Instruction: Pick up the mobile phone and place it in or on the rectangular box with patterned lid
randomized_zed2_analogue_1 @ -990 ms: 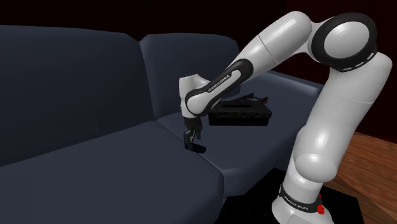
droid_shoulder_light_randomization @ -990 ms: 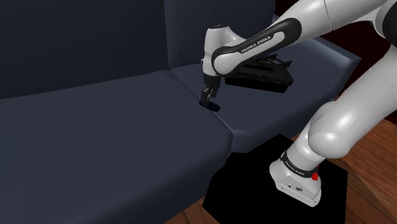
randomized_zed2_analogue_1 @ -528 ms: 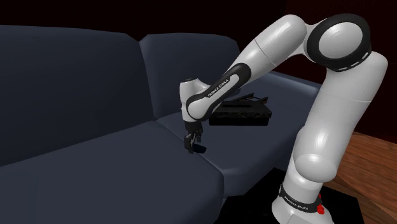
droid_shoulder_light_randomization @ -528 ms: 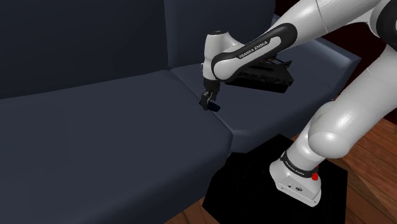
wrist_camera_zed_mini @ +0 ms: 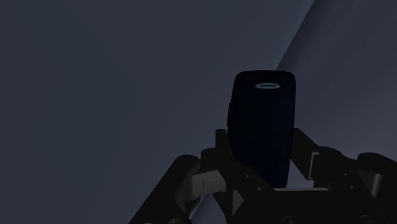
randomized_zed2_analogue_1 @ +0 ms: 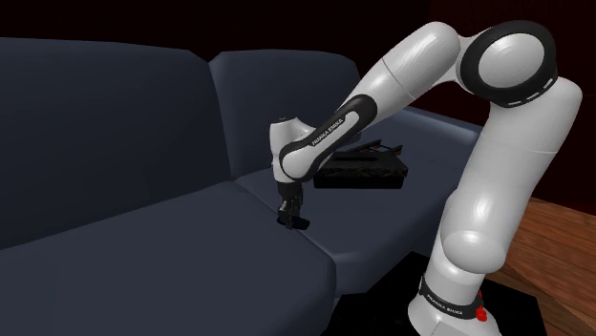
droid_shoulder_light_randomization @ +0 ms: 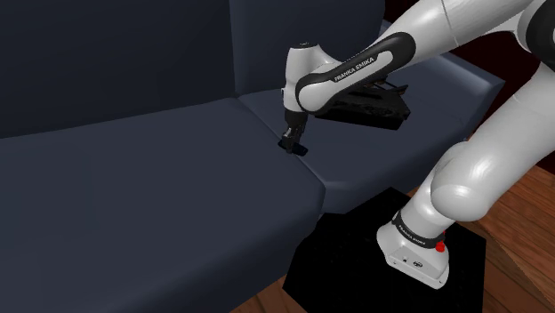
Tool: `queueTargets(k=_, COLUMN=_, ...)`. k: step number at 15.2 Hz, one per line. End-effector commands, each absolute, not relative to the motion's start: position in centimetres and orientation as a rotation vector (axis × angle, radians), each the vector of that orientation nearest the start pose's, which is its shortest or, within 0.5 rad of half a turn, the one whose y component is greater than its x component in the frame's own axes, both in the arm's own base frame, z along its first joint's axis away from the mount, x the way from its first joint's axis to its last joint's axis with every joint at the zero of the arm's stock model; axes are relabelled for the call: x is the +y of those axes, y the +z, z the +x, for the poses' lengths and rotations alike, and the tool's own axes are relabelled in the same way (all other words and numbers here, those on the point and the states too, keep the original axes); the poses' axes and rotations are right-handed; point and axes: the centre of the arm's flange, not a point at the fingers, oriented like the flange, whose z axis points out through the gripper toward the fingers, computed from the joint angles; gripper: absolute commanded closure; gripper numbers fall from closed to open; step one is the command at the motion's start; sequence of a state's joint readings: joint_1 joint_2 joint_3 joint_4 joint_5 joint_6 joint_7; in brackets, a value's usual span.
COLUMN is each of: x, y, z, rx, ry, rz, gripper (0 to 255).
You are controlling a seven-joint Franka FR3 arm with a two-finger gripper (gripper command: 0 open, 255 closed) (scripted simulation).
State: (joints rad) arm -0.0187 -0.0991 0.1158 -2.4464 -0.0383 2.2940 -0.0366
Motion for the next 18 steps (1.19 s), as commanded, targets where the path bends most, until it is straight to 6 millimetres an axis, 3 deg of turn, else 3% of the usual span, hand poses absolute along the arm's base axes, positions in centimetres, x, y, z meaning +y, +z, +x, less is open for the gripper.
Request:
queueTargets(k=1, x=4.4, y=33.3, z=46.3, rx=-0.253, ry=0.086, rz=-3.171, gripper=255)
queueTargets(k=5, x=4.4, y=33.3, z=46.2, rx=-0.253, ry=0.086, rz=-3.171, gripper=255)
queueTargets(k=18, x=4.4, y=40.2, z=46.2, rx=-0.253, ry=0.086, rz=-3.171, gripper=255)
